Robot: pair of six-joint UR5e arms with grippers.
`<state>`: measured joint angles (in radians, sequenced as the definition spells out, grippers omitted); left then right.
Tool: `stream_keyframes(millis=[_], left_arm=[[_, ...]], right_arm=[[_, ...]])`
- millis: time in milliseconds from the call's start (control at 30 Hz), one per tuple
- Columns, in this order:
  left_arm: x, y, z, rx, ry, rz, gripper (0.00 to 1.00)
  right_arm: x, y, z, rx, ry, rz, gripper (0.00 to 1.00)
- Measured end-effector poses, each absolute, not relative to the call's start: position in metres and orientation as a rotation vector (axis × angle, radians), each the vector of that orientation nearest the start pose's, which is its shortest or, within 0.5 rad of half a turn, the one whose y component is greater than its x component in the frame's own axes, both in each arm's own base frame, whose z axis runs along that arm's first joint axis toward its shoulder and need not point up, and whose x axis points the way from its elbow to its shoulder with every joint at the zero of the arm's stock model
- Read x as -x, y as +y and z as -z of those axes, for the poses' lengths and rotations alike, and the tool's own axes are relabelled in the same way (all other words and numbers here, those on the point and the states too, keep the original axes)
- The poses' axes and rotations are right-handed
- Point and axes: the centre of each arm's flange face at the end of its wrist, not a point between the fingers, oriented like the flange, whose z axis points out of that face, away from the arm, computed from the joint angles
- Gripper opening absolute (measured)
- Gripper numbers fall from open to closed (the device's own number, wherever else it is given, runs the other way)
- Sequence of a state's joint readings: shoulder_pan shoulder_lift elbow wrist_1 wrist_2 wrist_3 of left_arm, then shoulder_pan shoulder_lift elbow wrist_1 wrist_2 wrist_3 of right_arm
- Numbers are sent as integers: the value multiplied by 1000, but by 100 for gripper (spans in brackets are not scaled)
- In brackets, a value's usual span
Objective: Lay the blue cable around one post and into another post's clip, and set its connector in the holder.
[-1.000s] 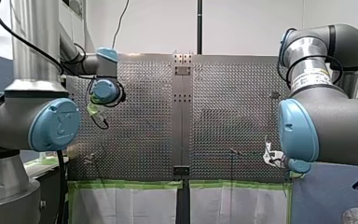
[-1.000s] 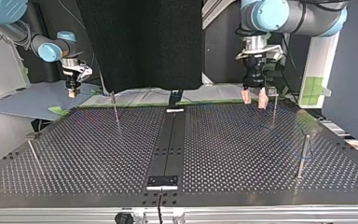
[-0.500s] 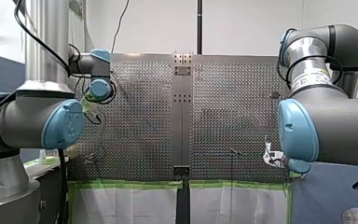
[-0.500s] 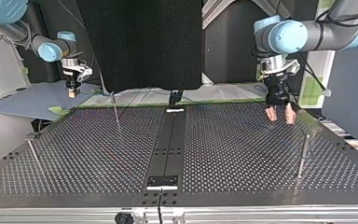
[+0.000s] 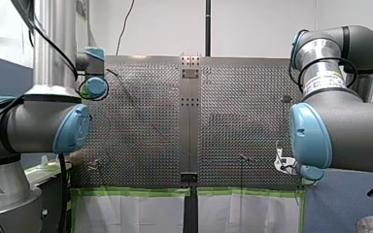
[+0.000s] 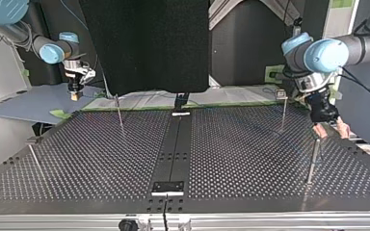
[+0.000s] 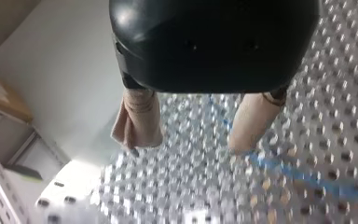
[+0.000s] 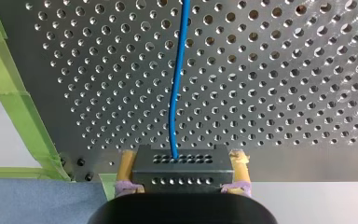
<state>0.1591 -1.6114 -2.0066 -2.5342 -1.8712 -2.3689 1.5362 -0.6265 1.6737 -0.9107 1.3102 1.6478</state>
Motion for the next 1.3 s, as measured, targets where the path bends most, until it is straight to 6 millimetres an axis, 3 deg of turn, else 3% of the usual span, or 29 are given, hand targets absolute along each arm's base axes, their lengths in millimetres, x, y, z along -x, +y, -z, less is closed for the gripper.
stream_keyframes(millis=[233, 367, 1300], left_arm=[[-493, 6, -313, 920, 1127, 360, 100], [-497, 13, -316, 910, 1092, 419, 100], [-509, -23, -318, 892, 1117, 859, 100]], right_arm=[[-137, -627, 40, -1435, -1277, -1374, 0], [-138, -627, 41, -1437, -1278, -1373, 0], [-139, -626, 44, -1440, -1281, -1374, 0]])
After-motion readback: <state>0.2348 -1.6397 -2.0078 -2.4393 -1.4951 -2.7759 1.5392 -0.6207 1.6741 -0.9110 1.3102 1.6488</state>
